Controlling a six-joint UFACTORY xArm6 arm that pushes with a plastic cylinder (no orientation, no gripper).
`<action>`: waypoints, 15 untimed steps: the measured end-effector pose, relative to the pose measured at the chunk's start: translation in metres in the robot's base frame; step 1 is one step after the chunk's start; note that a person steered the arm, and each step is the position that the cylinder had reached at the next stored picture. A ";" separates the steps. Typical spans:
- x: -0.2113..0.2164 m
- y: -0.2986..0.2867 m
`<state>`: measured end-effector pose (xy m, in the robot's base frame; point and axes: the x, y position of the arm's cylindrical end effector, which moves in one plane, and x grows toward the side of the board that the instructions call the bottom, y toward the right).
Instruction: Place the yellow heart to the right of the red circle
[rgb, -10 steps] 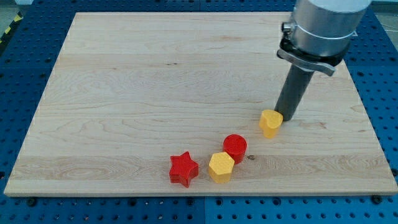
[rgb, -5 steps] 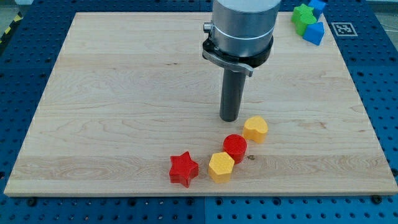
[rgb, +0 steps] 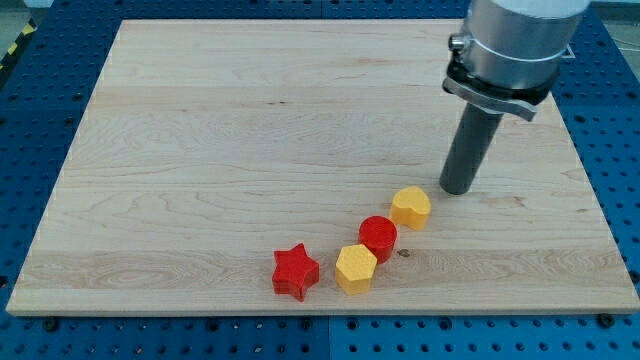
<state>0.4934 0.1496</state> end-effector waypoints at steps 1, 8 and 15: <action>0.005 0.005; 0.006 -0.077; 0.026 -0.061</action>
<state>0.5193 0.0882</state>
